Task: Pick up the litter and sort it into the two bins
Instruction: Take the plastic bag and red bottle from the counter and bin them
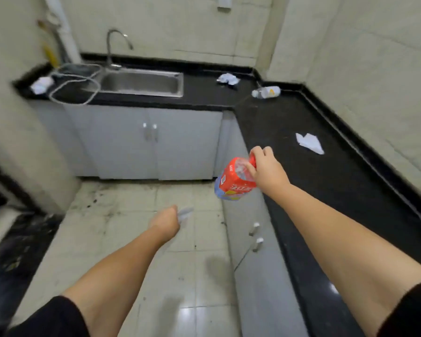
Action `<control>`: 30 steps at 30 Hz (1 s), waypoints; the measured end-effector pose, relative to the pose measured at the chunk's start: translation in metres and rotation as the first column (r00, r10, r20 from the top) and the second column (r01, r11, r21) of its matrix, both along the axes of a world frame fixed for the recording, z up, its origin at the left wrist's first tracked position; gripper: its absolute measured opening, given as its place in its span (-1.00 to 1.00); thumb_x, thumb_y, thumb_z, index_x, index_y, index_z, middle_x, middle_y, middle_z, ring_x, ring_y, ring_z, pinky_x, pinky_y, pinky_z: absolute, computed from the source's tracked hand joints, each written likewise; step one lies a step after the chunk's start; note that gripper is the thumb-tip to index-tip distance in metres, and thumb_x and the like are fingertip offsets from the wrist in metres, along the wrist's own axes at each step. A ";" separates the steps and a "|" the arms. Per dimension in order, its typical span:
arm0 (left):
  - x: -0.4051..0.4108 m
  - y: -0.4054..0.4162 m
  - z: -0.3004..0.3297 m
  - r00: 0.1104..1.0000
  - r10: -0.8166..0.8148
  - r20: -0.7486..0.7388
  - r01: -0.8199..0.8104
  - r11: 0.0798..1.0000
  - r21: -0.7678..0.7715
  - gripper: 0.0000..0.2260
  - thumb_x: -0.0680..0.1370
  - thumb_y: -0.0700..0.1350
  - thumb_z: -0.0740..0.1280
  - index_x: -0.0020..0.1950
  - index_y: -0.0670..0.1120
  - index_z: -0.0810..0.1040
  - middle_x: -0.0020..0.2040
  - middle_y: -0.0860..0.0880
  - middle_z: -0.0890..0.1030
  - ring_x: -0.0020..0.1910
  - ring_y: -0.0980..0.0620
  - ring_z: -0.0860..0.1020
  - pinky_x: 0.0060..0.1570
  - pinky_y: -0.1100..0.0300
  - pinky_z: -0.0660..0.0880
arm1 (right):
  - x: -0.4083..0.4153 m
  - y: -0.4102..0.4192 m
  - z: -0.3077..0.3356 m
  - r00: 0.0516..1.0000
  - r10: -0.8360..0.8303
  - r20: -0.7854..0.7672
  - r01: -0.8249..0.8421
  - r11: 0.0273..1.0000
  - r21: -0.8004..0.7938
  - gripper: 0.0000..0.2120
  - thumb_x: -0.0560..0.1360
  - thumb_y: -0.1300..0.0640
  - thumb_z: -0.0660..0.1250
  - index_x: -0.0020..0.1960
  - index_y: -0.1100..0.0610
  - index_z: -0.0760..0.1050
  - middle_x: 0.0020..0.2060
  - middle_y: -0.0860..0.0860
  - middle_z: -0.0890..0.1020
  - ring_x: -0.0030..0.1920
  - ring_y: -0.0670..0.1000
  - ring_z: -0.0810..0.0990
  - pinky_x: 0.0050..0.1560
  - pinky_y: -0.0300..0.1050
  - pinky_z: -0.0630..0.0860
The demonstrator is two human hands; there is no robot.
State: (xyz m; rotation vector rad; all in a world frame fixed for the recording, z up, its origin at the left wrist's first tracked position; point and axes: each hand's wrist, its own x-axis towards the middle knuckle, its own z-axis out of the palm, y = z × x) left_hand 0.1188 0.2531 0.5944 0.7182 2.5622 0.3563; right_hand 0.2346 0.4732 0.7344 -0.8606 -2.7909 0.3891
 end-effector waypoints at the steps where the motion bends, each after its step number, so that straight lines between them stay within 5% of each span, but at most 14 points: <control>1: -0.008 -0.035 -0.001 0.997 0.076 -0.001 -0.076 0.997 -0.006 -0.78 0.59 -0.04 0.22 0.16 -0.15 0.43 0.13 -0.18 0.59 0.12 -0.20 0.56 0.03 0.04 0.49 | -0.022 -0.026 -0.006 0.998 0.067 0.009 -0.067 0.998 -0.007 -0.71 0.58 0.06 0.23 0.15 0.26 0.36 0.10 0.25 0.40 -0.06 0.35 0.54 -0.07 0.15 0.50; 9: -0.011 -0.316 -0.020 0.841 0.537 0.074 -0.535 0.844 -0.048 -0.72 0.60 -0.09 0.18 0.26 -0.19 0.42 0.28 -0.22 0.52 0.26 -0.21 0.49 0.21 -0.01 0.45 | -0.140 -0.279 -0.067 0.865 0.490 0.109 -0.473 0.868 -0.150 -0.71 0.57 0.06 0.23 0.17 0.25 0.37 0.10 0.24 0.40 0.01 0.32 0.54 -0.02 0.06 0.45; 16: 0.027 -0.519 -0.066 0.518 0.824 0.232 -0.826 0.552 -0.115 -0.71 0.60 -0.10 0.18 0.21 -0.27 0.45 0.21 -0.26 0.57 0.19 -0.23 0.54 0.11 0.03 0.48 | -0.181 -0.487 -0.147 0.680 0.712 0.173 -0.659 0.698 -0.280 -0.69 0.57 0.03 0.24 0.21 0.22 0.39 0.17 0.21 0.44 0.09 0.26 0.52 0.04 0.03 0.48; 23: 0.013 -0.609 -0.179 0.278 0.895 0.349 -0.915 0.357 -0.187 -0.74 0.62 -0.18 0.15 0.26 -0.27 0.40 0.26 -0.22 0.53 0.24 -0.15 0.52 0.21 0.08 0.43 | -0.219 -0.609 -0.261 0.602 0.769 0.213 -0.653 0.628 -0.424 -0.69 0.55 0.06 0.27 0.22 0.19 0.38 0.15 0.17 0.43 0.05 0.22 0.56 0.05 0.04 0.52; 27: -0.017 -0.626 -0.279 0.101 0.911 0.401 -0.976 0.169 -0.138 -0.84 0.59 -0.20 0.14 0.12 -0.22 0.41 0.17 -0.26 0.53 0.02 -0.14 0.51 0.07 0.03 0.46 | -0.244 -0.646 -0.362 0.581 0.780 0.233 -0.612 0.607 -0.507 -0.67 0.53 0.08 0.31 0.21 0.21 0.37 0.17 0.14 0.40 -0.01 0.16 0.57 0.07 0.03 0.53; 30: -0.040 -0.625 -0.349 -0.060 0.897 0.438 -0.995 -0.019 -0.099 -0.71 0.57 -0.20 0.19 0.26 -0.26 0.42 0.18 -0.28 0.54 0.11 -0.21 0.54 0.01 0.11 0.41 | -0.262 -0.662 -0.431 0.556 0.806 0.204 -0.627 0.568 -0.534 -0.67 0.53 0.08 0.33 0.21 0.19 0.38 0.16 0.11 0.39 -0.11 0.02 0.49 0.00 -0.10 0.50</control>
